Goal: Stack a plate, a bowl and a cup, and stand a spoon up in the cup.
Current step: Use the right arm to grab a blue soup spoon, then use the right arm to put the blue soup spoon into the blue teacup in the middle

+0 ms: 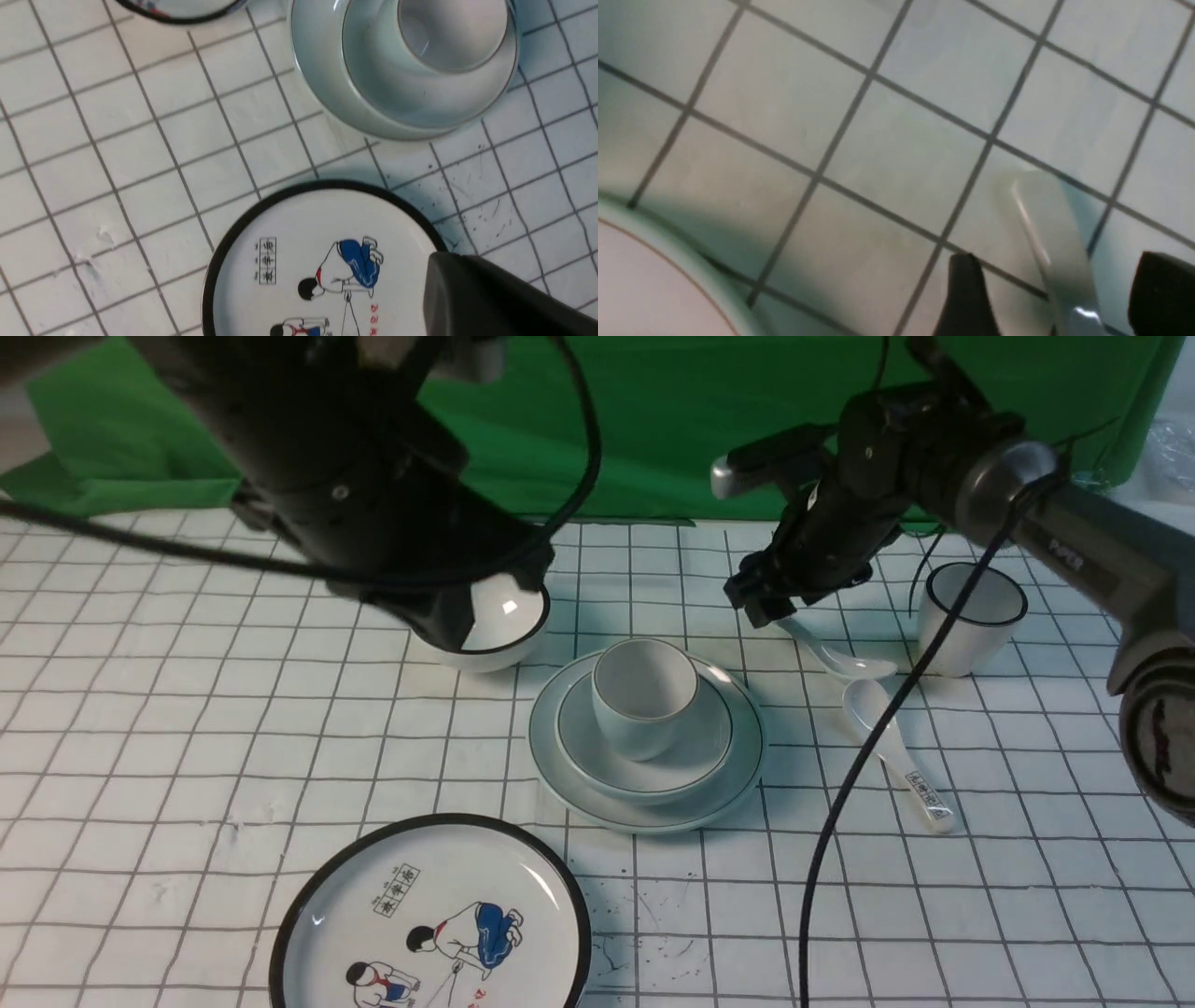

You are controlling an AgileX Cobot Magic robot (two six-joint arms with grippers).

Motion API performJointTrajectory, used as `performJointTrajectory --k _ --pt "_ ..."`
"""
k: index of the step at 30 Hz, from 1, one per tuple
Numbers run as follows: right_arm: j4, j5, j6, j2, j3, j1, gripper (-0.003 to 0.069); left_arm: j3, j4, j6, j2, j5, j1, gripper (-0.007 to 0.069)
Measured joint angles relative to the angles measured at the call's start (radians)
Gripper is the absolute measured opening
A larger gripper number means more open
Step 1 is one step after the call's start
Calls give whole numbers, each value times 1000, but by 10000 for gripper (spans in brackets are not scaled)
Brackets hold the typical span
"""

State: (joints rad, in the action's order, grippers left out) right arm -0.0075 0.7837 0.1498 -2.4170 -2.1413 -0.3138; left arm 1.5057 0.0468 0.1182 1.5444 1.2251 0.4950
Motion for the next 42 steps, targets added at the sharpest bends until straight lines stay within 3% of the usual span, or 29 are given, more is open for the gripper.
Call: performJointTrajectory --k 6,10,12,19,26,30,33,41,42 --pt "0 -33 1 -36 -4 0 469 -97 47 13 -76 -23 0 0" --pt "8 -37 0 -42 -8 0 346 -111 68 13 -114 -33 0 0" --pt "8 -35 -5 -42 -10 0 166 -111 70 13 -131 -40 0 0" --pt "8 22 -20 11 -76 -8 178 -112 73 13 -160 -40 0 0" --pt "8 5 -59 299 -115 -52 178 -112 52 -11 -201 -51 0 0" --pt "8 -22 -71 470 -32 -107 178 -112 19 -34 -227 -63 0 0" --pt "8 -105 -84 583 109 -155 178 -113 7 -37 -263 -89 0 0" --pt "8 -976 -150 800 791 -301 178 -240 -31 -37 -413 -247 0 0" --pt "8 -1001 -150 800 805 -301 178 -251 -31 -37 -421 -256 0 0"
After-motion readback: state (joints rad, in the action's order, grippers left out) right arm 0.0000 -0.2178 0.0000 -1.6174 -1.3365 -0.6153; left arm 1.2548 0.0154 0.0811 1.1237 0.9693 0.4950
